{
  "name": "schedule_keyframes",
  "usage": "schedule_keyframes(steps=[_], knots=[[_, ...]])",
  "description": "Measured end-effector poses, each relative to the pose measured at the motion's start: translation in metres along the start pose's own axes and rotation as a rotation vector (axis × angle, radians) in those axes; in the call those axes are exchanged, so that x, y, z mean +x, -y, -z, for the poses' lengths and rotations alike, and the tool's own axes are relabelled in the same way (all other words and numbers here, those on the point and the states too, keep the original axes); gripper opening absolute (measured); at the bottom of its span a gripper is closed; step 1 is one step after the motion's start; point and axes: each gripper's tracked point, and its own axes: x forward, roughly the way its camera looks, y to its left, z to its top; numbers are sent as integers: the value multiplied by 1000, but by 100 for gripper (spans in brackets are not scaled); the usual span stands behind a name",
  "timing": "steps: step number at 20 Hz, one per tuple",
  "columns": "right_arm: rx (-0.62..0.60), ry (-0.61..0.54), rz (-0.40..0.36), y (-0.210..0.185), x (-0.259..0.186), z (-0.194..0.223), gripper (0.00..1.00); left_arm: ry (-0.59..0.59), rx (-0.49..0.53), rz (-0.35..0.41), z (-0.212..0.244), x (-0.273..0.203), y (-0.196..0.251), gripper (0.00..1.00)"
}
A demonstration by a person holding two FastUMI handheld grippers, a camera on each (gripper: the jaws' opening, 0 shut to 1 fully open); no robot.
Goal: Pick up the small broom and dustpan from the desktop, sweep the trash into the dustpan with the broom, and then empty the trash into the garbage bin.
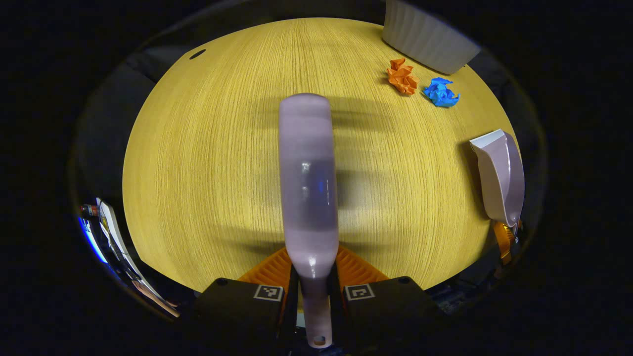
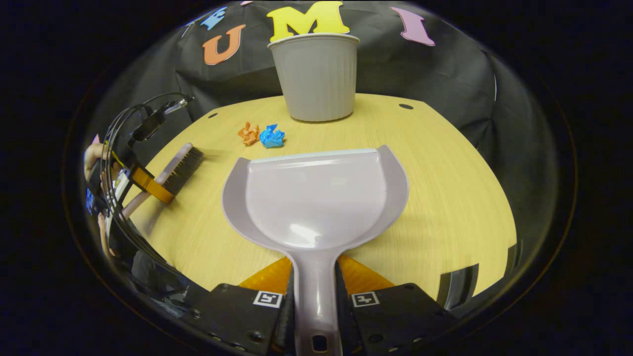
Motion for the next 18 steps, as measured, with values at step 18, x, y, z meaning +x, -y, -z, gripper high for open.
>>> schedule_keyframes(steps=[18], knots=[[-90, -72, 37, 30, -3, -24, 36, 137, 185, 51, -168, -158, 95, 26]])
